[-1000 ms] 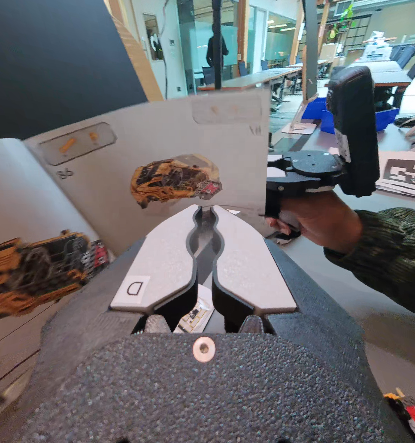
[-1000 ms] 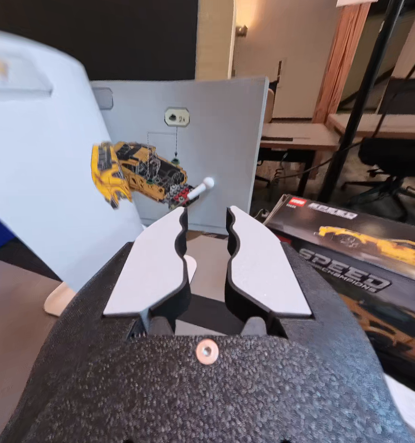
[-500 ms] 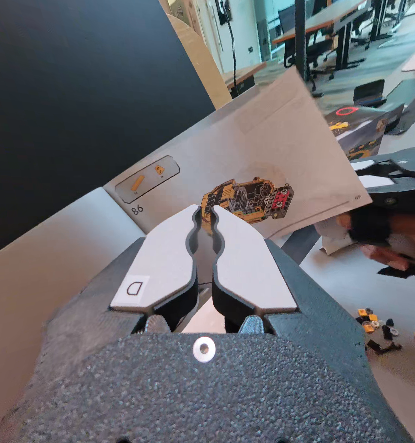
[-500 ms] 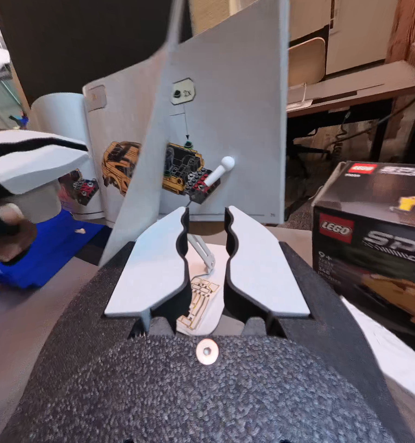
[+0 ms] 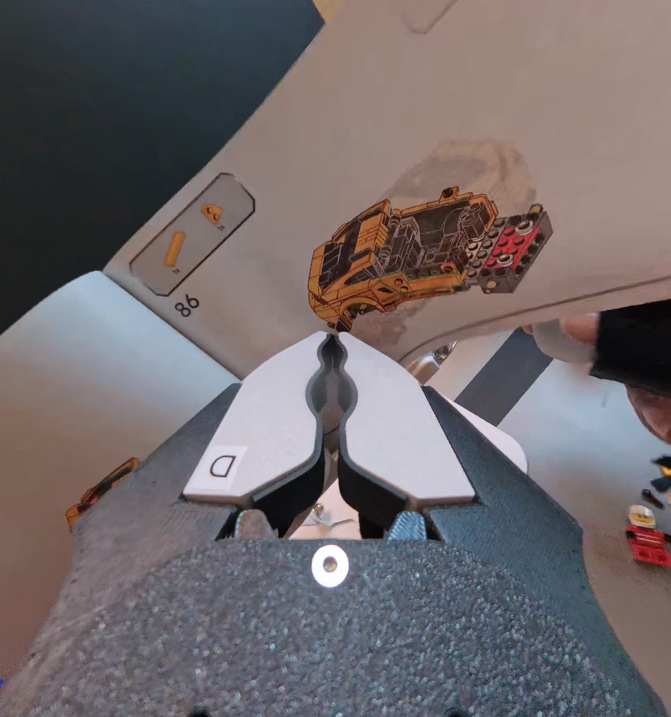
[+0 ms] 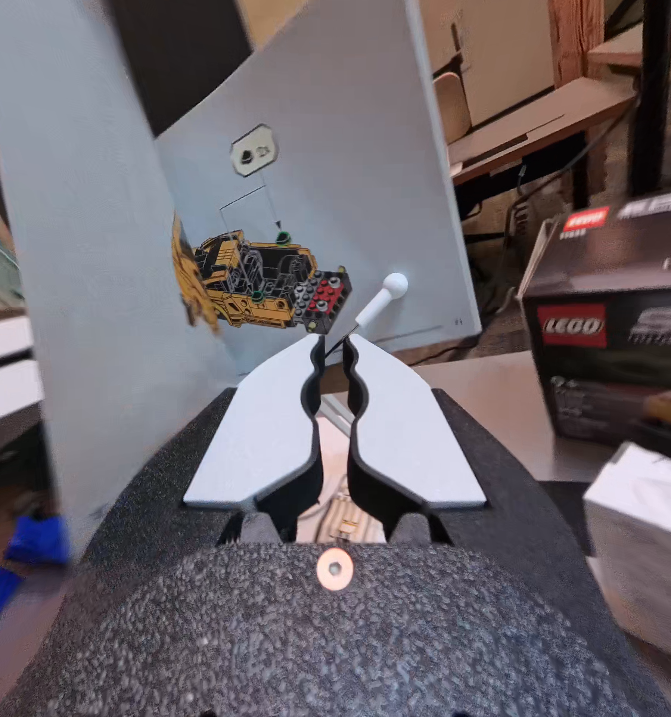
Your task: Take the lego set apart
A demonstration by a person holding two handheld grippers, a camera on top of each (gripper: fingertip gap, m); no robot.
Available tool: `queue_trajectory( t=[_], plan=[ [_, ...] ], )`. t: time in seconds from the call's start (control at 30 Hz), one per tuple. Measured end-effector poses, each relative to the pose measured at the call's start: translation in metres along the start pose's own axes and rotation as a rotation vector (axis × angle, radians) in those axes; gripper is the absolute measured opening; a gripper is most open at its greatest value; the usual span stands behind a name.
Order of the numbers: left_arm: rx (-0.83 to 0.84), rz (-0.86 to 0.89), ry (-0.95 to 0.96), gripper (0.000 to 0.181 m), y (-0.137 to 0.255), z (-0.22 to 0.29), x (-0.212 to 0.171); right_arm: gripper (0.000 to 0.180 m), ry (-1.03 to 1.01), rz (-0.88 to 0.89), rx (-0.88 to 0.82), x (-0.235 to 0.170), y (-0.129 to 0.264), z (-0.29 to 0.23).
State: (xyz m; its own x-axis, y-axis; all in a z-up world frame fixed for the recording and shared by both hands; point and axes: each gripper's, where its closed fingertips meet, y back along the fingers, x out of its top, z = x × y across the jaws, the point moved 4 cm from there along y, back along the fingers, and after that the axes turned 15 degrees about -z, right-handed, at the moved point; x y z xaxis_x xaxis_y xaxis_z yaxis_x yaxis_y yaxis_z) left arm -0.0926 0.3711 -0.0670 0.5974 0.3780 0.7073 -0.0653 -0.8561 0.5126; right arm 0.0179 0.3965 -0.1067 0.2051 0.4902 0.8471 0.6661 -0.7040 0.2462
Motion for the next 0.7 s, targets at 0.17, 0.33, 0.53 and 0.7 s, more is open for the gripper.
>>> queue_trajectory(
  t=[0.17,0.33,0.53,0.7],
  plan=[
    [0.031,-0.014,0.025,0.0,-0.009,0.001,0.005,0.007,-0.392,0.135,0.23,-0.023,-0.002,0.012],
    [0.075,-0.043,0.02,0.0,-0.013,0.004,0.01,0.006,-0.52,0.275,0.378,-0.037,-0.004,0.013],
    [0.087,-0.05,0.013,0.0,-0.013,0.005,0.011,0.004,-0.082,0.288,0.131,-0.017,0.01,-0.004],
    [0.085,-0.049,0.002,0.0,-0.013,0.006,0.012,0.005,0.302,0.191,-0.085,0.002,0.007,-0.021]
  ],
)
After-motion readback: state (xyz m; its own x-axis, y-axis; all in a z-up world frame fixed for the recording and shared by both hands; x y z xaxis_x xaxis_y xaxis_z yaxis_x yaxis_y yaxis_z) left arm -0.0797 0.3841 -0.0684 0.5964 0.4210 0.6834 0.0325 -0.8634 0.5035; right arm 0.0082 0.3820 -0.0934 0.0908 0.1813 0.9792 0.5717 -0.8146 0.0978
